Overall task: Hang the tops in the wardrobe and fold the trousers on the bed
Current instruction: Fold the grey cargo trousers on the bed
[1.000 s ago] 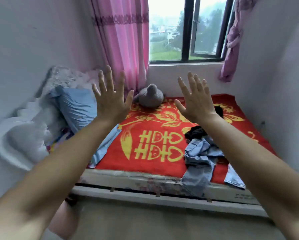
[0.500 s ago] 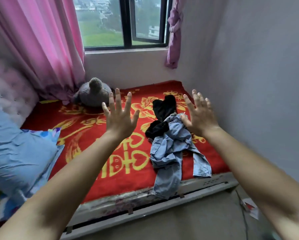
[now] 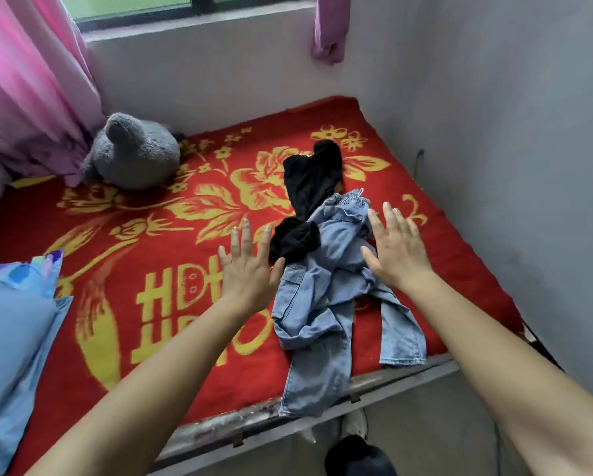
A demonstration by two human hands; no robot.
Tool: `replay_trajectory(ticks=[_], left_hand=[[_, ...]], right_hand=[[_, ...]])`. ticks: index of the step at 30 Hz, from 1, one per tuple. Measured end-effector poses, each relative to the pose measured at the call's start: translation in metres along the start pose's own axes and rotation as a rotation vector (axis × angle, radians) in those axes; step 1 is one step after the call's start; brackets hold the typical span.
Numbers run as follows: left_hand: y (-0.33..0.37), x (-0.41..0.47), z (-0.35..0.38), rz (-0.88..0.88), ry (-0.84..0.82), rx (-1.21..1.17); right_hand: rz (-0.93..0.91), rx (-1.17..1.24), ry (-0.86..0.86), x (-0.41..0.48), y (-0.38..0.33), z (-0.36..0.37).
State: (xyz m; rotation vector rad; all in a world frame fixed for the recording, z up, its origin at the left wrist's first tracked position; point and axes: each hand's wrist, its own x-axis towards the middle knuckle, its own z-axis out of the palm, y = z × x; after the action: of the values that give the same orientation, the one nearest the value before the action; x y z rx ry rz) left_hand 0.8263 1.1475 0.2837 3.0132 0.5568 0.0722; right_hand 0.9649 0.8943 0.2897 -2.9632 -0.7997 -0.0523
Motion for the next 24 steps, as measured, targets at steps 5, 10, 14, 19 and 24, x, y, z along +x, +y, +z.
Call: replay_trajectory(ticks=[5,10,14,19,24], left_hand=[[0.015,0.049,0.042,-0.053,-0.085,-0.003],[0.019,0.079,0.095,-0.068,-0.19,-0.051],[0.017,0.11,0.155,-0.076,-0.269,-0.091],[0.019,0.138,0.235,-0.028,-0.399,-0.156],[0.027,0.168,0.288,0.2,-0.347,-0.123]], right_hand=[[-0.054,0.015,-0.098,0.067,0.021,0.047],[-0.057,0.042,-0.192,0.109,0.03,0.102],[-0.022,0.063,-0.244,0.134,0.035,0.16],[0.081,0.149,-0.269,0.152,0.036,0.234],[0.176,0.246,-0.21,0.189,0.037,0.279]])
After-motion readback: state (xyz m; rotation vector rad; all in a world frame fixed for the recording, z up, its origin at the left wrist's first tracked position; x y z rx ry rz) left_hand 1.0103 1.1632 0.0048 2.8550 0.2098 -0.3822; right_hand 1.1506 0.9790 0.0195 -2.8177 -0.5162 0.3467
